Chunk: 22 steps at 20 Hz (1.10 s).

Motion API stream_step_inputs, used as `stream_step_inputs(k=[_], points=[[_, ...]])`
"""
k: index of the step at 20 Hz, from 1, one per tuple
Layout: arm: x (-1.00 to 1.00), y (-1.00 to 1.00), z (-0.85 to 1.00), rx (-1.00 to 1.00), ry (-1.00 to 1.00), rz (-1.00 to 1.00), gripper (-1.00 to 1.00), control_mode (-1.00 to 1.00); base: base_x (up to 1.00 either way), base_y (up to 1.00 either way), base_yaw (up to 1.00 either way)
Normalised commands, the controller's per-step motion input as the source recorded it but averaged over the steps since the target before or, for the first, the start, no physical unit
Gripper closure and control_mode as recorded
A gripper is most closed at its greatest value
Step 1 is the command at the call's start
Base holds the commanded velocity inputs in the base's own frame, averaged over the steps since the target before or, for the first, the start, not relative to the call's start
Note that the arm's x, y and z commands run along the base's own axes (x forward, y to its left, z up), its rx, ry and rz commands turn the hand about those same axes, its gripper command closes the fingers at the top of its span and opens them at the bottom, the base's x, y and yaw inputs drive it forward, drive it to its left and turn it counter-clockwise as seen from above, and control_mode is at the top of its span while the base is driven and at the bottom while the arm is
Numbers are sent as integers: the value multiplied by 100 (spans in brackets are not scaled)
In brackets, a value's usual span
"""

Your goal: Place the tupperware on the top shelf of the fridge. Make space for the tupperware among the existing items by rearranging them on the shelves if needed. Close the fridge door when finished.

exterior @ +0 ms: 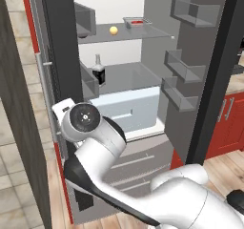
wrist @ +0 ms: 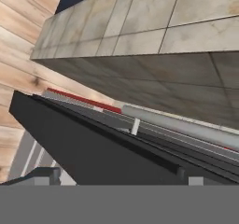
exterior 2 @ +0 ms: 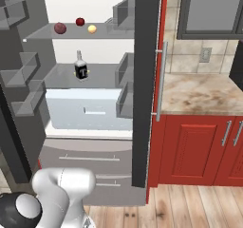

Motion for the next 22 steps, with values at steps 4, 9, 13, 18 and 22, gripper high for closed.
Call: stream_step_inputs(k=[4, 9, 13, 18, 22], points=[[43, 36, 0, 0, -2, 0, -100, -100, 0, 0, 0], [46, 7, 0, 0, -1, -7, -100, -100, 0, 0, 0], [53, 4, 0, 0, 0, -7, -100, -100, 0, 0, 0], [54, 12, 0, 0, 0, -7, -100, -100, 0, 0, 0], [4, -22, 0, -1, 0, -33, -100, -100, 0, 0, 0]])
